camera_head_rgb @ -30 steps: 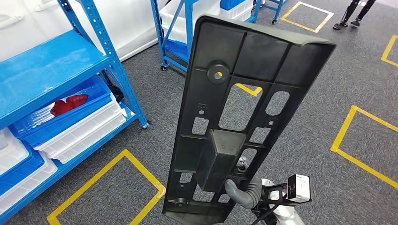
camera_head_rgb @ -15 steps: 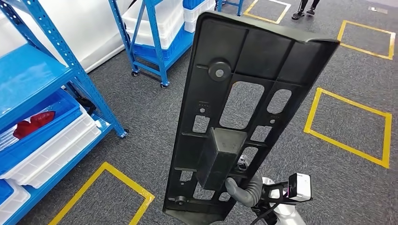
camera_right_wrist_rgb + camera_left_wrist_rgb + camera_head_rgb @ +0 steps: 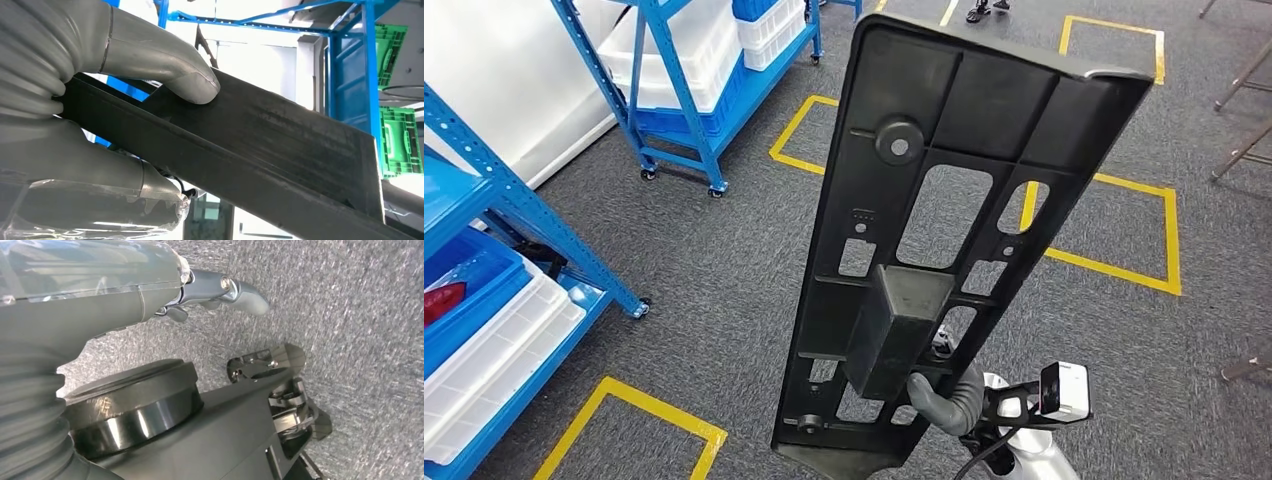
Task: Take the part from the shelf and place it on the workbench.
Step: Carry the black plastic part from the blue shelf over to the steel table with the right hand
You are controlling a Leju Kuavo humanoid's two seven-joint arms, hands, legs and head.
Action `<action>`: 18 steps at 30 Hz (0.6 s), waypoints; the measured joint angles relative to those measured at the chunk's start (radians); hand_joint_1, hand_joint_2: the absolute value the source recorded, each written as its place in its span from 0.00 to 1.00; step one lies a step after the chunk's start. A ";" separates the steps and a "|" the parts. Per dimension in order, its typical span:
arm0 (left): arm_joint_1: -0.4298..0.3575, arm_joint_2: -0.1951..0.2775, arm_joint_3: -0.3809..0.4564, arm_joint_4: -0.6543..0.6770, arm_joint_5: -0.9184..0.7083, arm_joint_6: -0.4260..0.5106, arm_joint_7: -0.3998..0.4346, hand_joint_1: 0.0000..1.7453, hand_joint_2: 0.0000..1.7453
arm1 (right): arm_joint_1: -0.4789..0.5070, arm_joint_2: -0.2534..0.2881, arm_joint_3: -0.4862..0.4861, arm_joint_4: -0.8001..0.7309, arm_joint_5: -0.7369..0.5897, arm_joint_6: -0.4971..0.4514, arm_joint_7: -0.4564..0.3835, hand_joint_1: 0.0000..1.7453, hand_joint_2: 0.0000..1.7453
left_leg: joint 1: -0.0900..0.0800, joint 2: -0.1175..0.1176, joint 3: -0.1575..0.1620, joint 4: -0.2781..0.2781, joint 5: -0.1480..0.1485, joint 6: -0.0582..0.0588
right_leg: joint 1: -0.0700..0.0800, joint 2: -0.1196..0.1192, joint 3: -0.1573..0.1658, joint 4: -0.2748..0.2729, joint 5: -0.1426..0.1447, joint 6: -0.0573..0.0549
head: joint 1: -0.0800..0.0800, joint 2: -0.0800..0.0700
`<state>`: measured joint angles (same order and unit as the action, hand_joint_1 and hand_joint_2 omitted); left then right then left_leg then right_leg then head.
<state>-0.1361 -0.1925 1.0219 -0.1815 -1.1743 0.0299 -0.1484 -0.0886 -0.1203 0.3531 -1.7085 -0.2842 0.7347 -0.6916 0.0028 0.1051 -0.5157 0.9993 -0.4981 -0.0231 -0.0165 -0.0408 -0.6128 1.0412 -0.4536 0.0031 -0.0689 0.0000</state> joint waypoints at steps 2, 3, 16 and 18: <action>-0.001 0.000 0.000 0.000 0.000 0.000 0.000 0.00 1.00 | -0.002 0.000 0.000 0.001 -0.002 0.000 0.000 1.00 1.00 | 0.005 -0.026 -0.007 0.025 -0.024 -0.009 | -0.003 0.019 0.000 -0.005 0.004 -0.013 | 0.000 0.000; -0.001 0.000 0.000 0.000 0.001 0.000 0.000 0.00 1.00 | -0.004 0.000 0.000 0.001 -0.002 0.000 0.000 1.00 1.00 | 0.008 -0.050 -0.024 0.066 -0.051 -0.012 | -0.005 0.028 0.000 -0.007 0.006 -0.019 | 0.000 0.000; 0.005 -0.001 0.001 0.000 0.002 0.012 -0.002 0.00 1.00 | -0.022 0.000 0.005 0.009 -0.014 -0.002 0.016 1.00 1.00 | 0.008 -0.162 -0.030 0.009 0.019 0.021 | -0.002 0.165 -0.015 -0.006 0.021 0.007 | 0.000 0.000; 0.002 -0.003 0.001 0.000 0.002 0.012 -0.004 0.00 1.00 | -0.023 0.000 0.006 0.010 -0.016 -0.003 0.016 1.00 1.00 | 0.009 -0.136 -0.026 -0.004 0.028 0.035 | 0.002 0.123 -0.037 0.036 -0.008 0.013 | 0.000 0.000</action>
<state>-0.1340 -0.1959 1.0227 -0.1815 -1.1727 0.0418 -0.1525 -0.1114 -0.1202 0.3588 -1.6988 -0.3002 0.7319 -0.6752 0.0122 -0.0310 -0.5415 0.9953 -0.4698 0.0121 -0.0148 0.0819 -0.6500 1.0776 -0.4617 0.0160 -0.0689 0.0000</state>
